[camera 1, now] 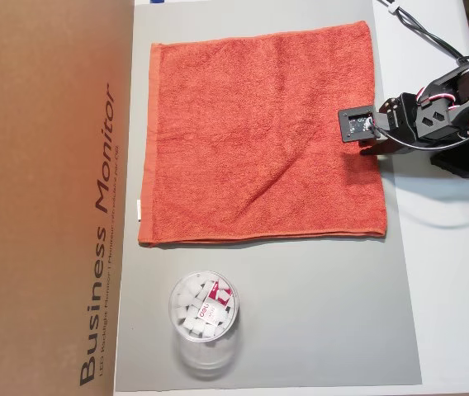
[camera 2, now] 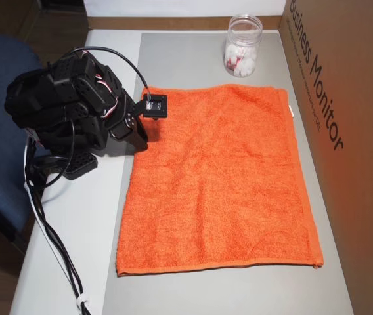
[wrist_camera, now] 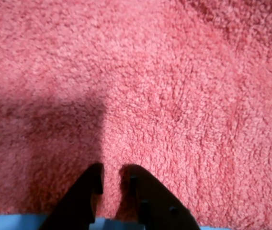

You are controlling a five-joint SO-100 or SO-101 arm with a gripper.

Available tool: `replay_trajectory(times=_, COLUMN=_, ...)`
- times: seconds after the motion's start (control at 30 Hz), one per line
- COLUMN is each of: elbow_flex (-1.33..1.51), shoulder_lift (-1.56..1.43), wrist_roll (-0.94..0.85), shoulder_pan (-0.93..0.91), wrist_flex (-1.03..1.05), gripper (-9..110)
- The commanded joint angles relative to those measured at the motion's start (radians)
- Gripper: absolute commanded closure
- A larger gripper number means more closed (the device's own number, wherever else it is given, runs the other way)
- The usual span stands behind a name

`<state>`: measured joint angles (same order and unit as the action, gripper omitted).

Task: Fold the blanket.

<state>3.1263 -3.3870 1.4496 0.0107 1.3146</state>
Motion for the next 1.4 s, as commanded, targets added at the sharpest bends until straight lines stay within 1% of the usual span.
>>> replay_trajectory(times=0.0, elbow_flex=0.008, shoulder_lift=-0.005, wrist_roll=0.005, shoulder_pan=0.002, wrist_flex=0.005, gripper=97)
replay_trajectory(times=1.37, elbow_flex=0.008, shoulder_lift=-0.005, wrist_roll=0.005, shoulder_pan=0.015, wrist_flex=0.005, gripper=98)
